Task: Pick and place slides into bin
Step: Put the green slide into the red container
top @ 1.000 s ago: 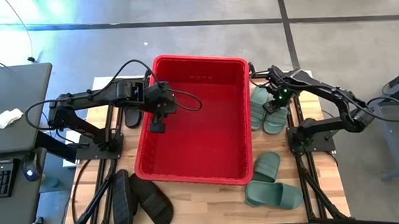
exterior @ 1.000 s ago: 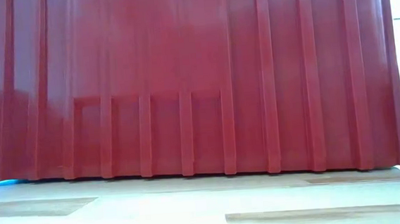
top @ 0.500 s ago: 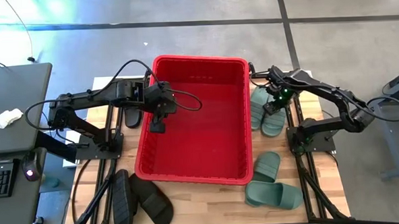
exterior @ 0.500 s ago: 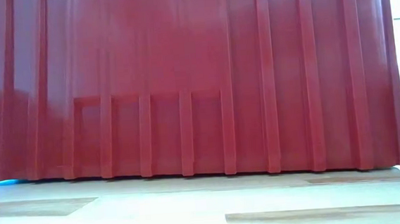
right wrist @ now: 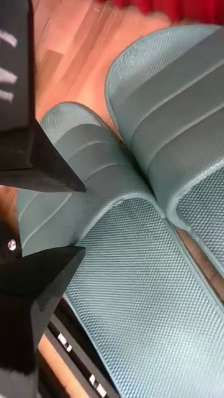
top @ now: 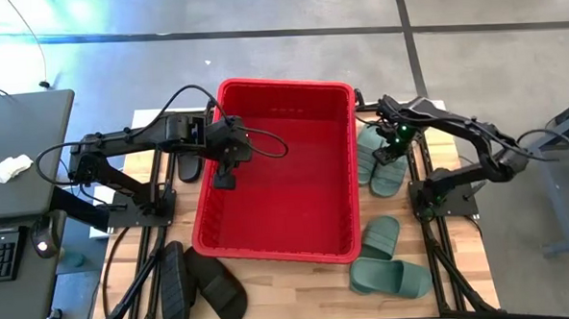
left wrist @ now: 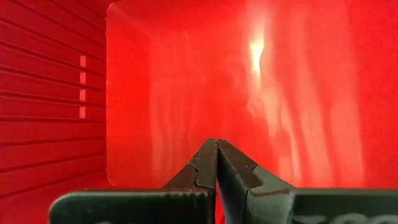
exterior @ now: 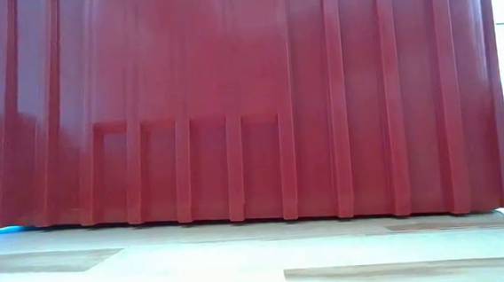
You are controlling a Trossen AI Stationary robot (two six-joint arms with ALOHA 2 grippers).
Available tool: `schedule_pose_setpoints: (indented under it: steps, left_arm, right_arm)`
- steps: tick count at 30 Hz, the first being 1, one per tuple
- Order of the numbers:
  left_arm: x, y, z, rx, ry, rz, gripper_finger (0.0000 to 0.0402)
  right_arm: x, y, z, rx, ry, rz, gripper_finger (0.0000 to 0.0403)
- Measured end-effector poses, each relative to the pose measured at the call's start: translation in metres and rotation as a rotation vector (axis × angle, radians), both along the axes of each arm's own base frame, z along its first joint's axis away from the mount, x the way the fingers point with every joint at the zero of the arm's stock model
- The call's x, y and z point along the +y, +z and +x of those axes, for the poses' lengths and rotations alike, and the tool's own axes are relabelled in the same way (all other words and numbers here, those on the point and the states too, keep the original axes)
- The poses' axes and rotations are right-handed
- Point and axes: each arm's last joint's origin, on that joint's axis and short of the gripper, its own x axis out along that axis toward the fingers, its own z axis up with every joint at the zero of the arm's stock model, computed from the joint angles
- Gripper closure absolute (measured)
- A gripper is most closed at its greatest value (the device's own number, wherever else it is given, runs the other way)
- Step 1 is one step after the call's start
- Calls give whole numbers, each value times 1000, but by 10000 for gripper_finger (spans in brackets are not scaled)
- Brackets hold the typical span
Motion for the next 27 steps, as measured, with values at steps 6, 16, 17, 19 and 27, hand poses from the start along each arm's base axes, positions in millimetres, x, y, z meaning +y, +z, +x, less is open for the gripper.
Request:
schedule_pose_setpoints:
  steps: [6,16,17,19,27]
  left_arm:
    - [0,0,0,3,-6,2,401]
    - [0,0,0,6,-16,6,401]
    - [0,0,0,5,-18,4,401]
    - [0,0,0,5,-18,4,401]
    - [0,0,0,5,-17,4,401]
  right_arm:
    - [-2,-5,2,-2,12,39,263]
    - [1,2,0,-16,10,-3,263]
    - [2,4,-1,-16,10,-18,263]
    - [3,7,-2,-23,6,-34,263]
    - [2,7,-2,-41,11,-31,263]
